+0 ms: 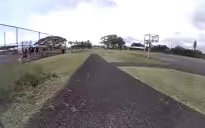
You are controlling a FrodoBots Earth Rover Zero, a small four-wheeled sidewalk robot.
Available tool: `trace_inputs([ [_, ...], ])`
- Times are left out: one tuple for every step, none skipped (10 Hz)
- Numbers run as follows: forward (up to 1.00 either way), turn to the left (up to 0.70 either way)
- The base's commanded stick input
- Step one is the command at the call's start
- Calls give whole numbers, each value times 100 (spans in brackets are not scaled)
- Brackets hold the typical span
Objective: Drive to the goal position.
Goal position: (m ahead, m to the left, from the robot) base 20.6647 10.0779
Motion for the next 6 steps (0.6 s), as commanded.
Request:
trace_inputs([
  [70,1],
  [70,1],
  [70,1],
  [70,1],
  [70,1],
  [70,1],
])
